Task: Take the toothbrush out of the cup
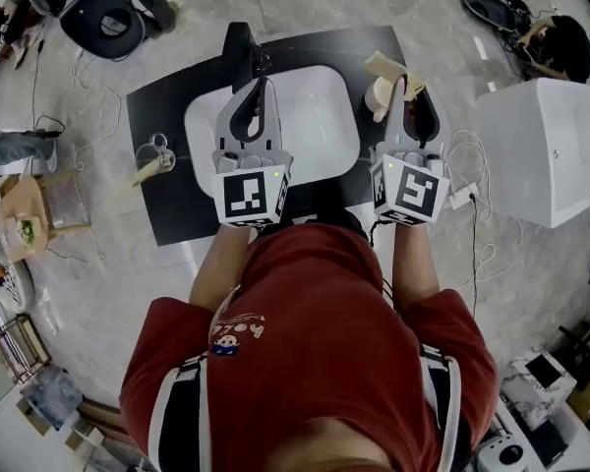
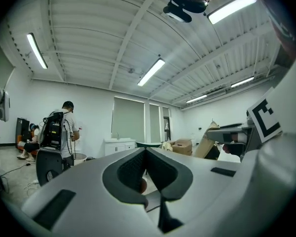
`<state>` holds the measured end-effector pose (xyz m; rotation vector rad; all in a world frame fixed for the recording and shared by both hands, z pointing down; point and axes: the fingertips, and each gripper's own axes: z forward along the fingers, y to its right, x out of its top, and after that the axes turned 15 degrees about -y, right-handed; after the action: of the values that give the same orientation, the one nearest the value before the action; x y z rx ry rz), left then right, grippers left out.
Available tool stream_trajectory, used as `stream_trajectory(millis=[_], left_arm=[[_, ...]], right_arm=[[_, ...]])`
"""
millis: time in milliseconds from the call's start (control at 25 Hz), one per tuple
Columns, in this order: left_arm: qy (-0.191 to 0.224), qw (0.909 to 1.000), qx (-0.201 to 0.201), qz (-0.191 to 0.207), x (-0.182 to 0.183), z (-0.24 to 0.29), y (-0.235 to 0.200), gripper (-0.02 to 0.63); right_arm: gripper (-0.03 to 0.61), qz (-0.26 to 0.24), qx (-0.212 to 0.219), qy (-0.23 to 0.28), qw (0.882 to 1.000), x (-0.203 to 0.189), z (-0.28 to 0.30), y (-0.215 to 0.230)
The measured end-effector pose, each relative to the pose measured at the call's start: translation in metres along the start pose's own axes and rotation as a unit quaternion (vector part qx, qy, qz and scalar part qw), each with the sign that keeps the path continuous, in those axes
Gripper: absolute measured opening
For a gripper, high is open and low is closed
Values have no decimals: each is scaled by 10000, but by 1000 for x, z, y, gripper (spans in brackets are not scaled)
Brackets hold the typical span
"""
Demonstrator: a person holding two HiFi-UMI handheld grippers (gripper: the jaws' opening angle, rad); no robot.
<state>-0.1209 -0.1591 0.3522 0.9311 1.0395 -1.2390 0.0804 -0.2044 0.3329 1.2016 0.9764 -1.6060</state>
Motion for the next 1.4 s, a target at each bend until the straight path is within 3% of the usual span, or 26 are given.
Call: stream_trajectory(millis=[360,680,1000,1120,1400], left_arm=[[75,9953,934,-236,-3,-54,-70,5],[55,9804,1892,-544,-22,-104,-129,5],[-234,9559,2778,-922,-67,-166,-180,5],[-339,9487,2976,-1015,-78,-185,-191,5],[-663,9359,3190,-1336,-113,-200,-209,5]], right_arm=[[84,-299,1224,167,9919,26,6,-102],[84,-499,2432,277,9683,32,6,-199],[84,-702,3452,220,9356,22,-10,-293],[84,-721,3654,149,9279,17,-15,-316],[84,-768,3766,-20,9232,8,-16,-338]])
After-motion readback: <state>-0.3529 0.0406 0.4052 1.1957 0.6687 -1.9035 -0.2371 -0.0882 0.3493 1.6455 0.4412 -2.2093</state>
